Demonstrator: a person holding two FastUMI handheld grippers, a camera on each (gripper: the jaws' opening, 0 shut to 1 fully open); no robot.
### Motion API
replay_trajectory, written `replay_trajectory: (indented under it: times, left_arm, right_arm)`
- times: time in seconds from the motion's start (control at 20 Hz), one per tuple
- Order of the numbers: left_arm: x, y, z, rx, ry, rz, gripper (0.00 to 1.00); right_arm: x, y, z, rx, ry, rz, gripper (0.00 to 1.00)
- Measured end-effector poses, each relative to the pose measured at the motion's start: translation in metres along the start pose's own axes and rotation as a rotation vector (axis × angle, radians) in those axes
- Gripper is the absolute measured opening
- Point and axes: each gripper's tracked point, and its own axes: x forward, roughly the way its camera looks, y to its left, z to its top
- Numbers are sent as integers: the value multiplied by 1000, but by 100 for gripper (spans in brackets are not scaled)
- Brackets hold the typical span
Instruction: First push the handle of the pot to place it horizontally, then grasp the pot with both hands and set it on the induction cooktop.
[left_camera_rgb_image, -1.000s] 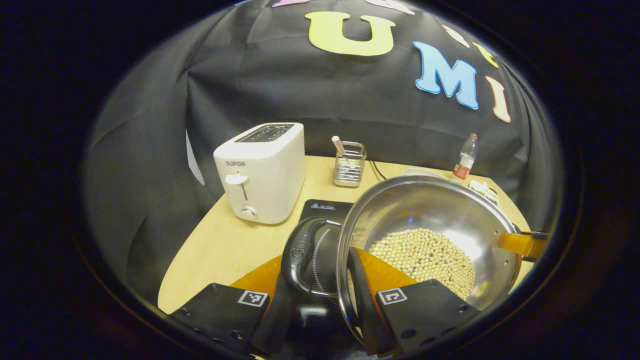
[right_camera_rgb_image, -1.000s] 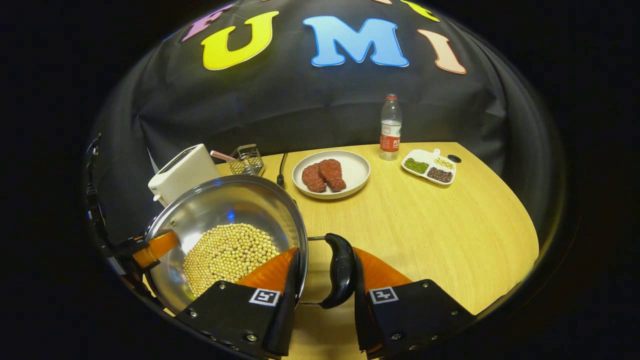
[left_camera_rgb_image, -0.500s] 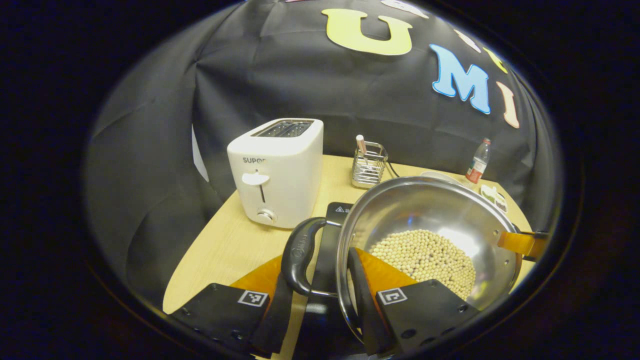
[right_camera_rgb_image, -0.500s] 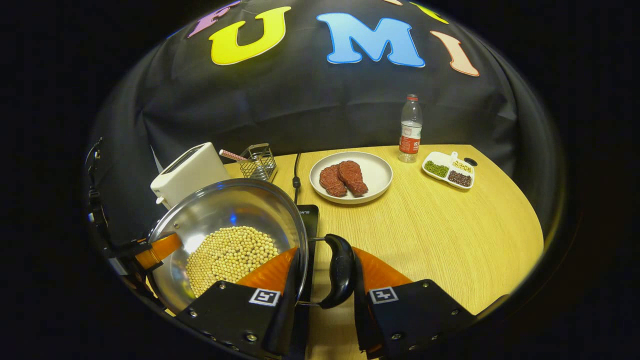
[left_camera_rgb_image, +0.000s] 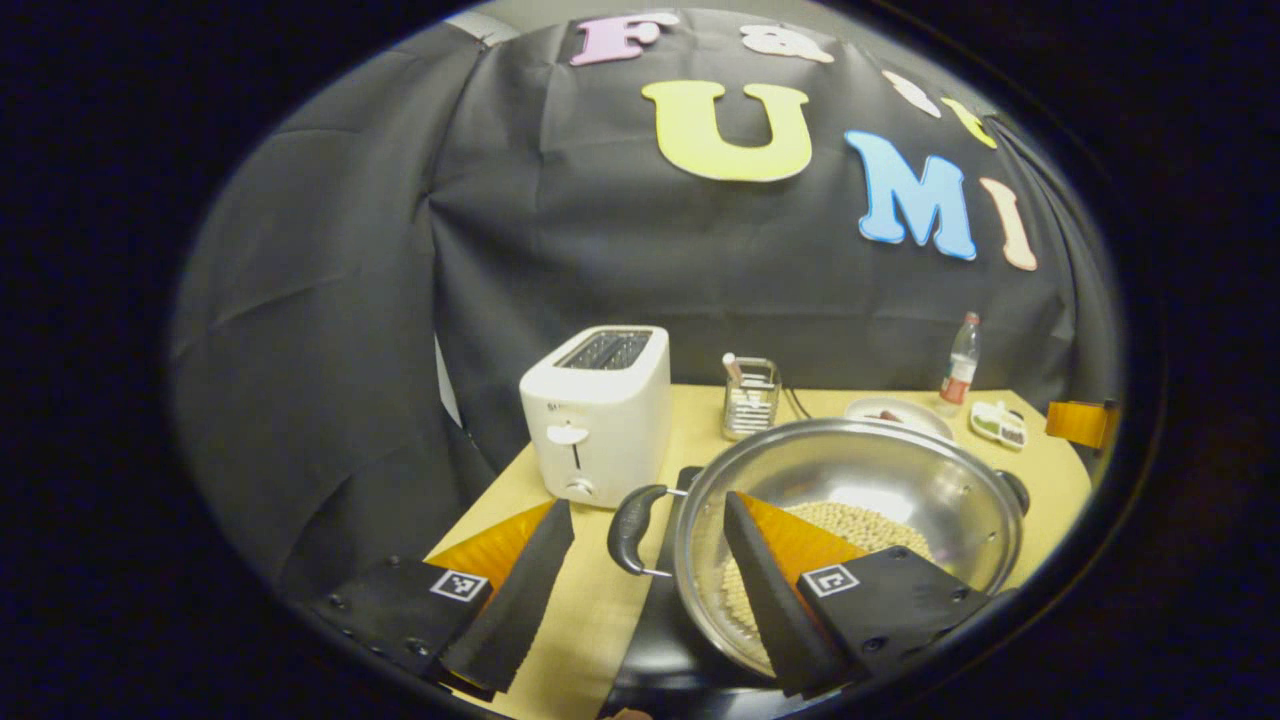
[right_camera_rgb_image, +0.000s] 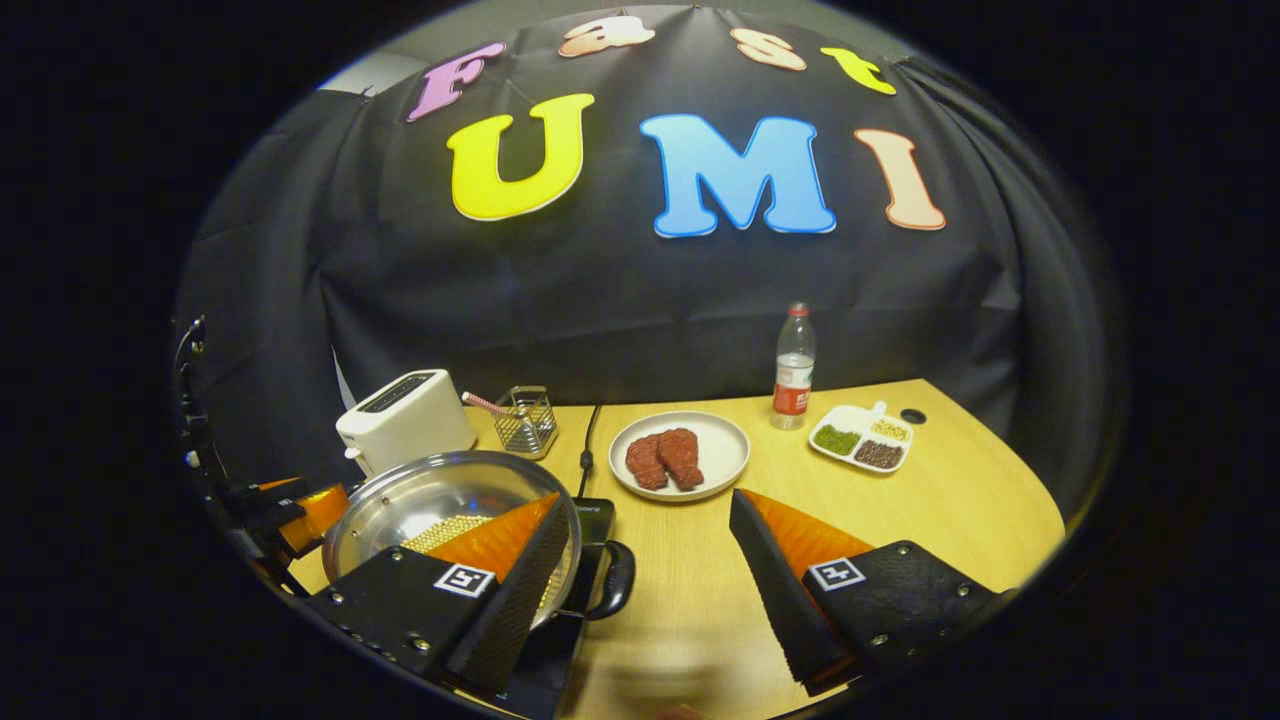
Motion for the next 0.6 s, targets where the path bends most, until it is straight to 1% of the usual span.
replay_trajectory:
  times: [0.05,0.15,0.2,0.3,0.35,0.45,0.55,0.6]
  left_arm:
    - [-14,-9,13,1,-31,-4,98]
    - [-41,-32,33,6,-87,-16,98]
    - [-59,-46,48,-1,-123,-23,100]
    - [-88,-76,71,-22,-183,-43,98]
    - [-106,-94,81,-30,-210,-57,100]
    - [-140,-127,102,-40,-269,-86,100]
    - [-172,-156,115,-42,-315,-102,94]
    - [-187,-167,118,-41,-326,-103,97]
  right_arm:
    - [-12,-11,7,-11,-24,-7,98]
    - [-36,-34,18,-41,-69,-15,98]
    - [-49,-46,22,-58,-92,-17,98]
    - [-78,-70,34,-82,-138,-18,98]
    - [-92,-82,40,-87,-159,-20,98]
    - [-121,-107,51,-91,-206,-23,98]
    - [-147,-131,60,-94,-243,-26,98]
    - [-158,-140,63,-93,-256,-21,98]
